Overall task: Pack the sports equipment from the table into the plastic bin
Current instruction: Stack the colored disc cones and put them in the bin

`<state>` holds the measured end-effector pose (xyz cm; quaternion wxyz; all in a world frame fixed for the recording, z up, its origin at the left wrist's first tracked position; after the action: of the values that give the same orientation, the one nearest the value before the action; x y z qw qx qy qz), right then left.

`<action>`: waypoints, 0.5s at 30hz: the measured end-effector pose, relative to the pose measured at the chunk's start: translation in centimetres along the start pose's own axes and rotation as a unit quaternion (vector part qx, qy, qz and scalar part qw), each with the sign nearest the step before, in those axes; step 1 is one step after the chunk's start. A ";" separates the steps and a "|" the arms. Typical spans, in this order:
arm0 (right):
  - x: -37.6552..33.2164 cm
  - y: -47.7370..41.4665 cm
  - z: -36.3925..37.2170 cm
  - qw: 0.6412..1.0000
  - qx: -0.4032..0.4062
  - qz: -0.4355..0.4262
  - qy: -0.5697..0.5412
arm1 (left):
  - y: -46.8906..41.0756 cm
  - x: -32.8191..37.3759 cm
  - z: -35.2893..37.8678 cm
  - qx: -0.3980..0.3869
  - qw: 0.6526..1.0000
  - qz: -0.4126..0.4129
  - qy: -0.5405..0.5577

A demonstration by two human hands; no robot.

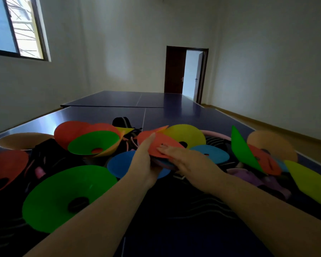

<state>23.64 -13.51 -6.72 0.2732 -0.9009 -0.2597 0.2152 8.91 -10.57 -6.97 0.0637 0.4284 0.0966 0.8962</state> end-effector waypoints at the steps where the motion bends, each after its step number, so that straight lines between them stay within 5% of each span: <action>1: 0.5 0.6 -0.8 0.999 -0.014 0.031 -0.037 | 0.2 -0.8 0.4 -0.001 1.000 -0.008 0.000; 4: 2.7 1.7 -3.4 0.984 0.045 0.136 -0.105 | 0.2 -2.6 1.5 0.018 1.000 -0.008 0.023; 6: 5.3 2.2 -4.7 0.978 0.123 0.163 -0.029 | -0.1 -3.7 2.4 0.036 0.998 -0.010 0.045; 11: 10.3 3.2 -4.6 0.954 -0.117 0.212 0.174 | -0.6 -4.8 3.6 0.045 0.997 -0.002 0.058; 15: 12.0 3.9 -3.4 0.946 -0.122 0.244 0.174 | -0.9 -4.8 3.4 0.034 0.996 0.007 0.081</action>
<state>36.07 -10.56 -9.42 0.1417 -0.9865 -0.0040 0.0818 14.56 -10.25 -8.74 0.0344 0.3571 0.1289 0.9245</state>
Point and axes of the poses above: each hand's wrist, its own y-axis away from the middle knuckle, its own z-axis out of the palm, x = y × z, the point moved 1 cm from there along -y, towards the middle knuckle, and after that the axes turned 15 degrees about x, right-handed, at the moved point
